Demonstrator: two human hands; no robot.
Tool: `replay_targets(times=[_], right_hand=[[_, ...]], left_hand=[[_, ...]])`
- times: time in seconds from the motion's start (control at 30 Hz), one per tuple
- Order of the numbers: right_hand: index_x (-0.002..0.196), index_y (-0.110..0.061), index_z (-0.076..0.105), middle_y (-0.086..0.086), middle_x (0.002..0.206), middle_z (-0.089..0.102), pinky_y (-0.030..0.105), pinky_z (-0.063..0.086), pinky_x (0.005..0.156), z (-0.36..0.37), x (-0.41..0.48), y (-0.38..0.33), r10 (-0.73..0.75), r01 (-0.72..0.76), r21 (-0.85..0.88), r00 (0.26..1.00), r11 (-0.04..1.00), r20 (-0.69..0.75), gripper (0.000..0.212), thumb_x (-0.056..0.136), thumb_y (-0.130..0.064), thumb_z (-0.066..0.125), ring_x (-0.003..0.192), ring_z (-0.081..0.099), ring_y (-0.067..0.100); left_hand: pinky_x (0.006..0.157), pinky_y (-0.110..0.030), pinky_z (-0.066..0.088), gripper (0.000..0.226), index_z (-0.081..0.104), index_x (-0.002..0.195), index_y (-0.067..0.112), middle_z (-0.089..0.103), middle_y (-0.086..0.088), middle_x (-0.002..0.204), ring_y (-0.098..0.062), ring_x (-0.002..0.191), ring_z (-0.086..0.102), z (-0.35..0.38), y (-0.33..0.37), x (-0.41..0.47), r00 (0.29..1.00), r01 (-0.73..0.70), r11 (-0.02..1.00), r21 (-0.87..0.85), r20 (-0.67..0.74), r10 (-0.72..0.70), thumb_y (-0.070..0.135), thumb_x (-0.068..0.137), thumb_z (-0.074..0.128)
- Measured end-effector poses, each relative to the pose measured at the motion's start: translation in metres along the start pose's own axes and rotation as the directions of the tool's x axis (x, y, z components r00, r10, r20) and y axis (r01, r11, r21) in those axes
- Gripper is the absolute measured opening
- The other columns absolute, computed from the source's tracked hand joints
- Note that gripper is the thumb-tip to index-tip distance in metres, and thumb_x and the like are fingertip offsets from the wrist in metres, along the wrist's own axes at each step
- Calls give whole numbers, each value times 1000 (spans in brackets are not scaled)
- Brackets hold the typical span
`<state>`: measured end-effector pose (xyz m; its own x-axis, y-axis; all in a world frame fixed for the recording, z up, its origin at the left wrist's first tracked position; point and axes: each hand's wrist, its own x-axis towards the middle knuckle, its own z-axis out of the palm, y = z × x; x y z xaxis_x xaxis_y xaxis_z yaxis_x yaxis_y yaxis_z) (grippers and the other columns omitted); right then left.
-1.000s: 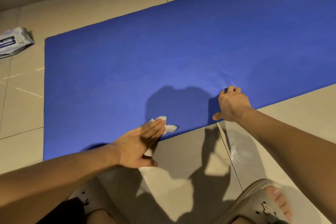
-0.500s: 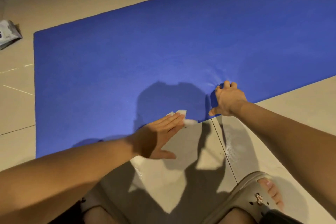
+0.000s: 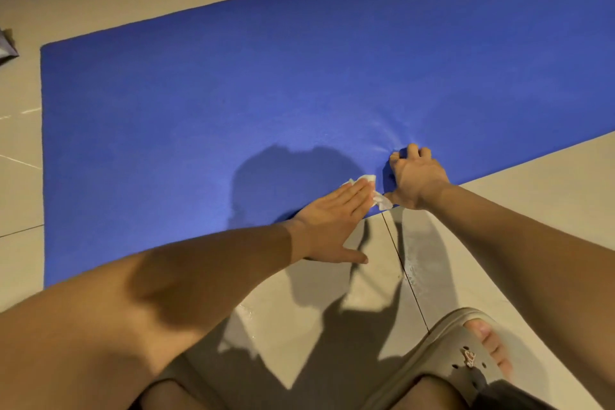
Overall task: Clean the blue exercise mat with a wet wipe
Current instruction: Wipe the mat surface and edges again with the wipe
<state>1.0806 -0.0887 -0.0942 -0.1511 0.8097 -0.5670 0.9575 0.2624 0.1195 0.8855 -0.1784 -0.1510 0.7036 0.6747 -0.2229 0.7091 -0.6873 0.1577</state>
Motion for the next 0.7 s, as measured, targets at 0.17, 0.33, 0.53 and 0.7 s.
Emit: replay_targets(times=[0.17, 0.33, 0.53, 0.7], right_hand=[[156, -22, 30, 13, 151, 25, 44, 42, 108, -10, 4, 26, -39, 25, 166, 996, 986, 80, 78, 90, -37, 67, 138, 27, 37], [161, -26, 12, 8, 165, 5, 51, 34, 116, -1, -4, 5, 45, -79, 214, 986, 974, 160, 91, 88, -45, 63, 151, 8, 35], [135, -21, 62, 10, 144, 51, 44, 45, 107, 9, -50, -49, -96, 57, 363, 991, 930, 91, 44, 93, -31, 57, 131, 49, 35], [94, 0, 71, 9, 87, 68, 40, 57, 81, 38, -90, -82, 54, -109, 808, 994, 580, 95, 23, 81, -9, 54, 83, 62, 28]], left_hand=[[128, -44, 4, 114, 0, 161, 0, -12, -17, 169, -27, 156, -18, 2, 3, -19, 999, 16, 1000, -9, -45, -16, 80, 90, 41], [128, -42, -2, 110, 4, 162, 1, -11, -18, 169, -30, 157, -12, 17, -4, -103, 996, 60, 988, -139, -49, -67, 66, 88, 53], [110, -42, 44, 42, 56, 139, 12, 48, -12, 151, -32, 139, 46, -6, 16, -108, 905, 332, 872, -359, -139, -402, 20, 97, 56], [83, -38, 51, 25, 67, 107, 17, 62, -6, 114, -29, 108, 58, -37, 3, -77, 791, 592, 709, -382, 109, -602, 5, 90, 53]])
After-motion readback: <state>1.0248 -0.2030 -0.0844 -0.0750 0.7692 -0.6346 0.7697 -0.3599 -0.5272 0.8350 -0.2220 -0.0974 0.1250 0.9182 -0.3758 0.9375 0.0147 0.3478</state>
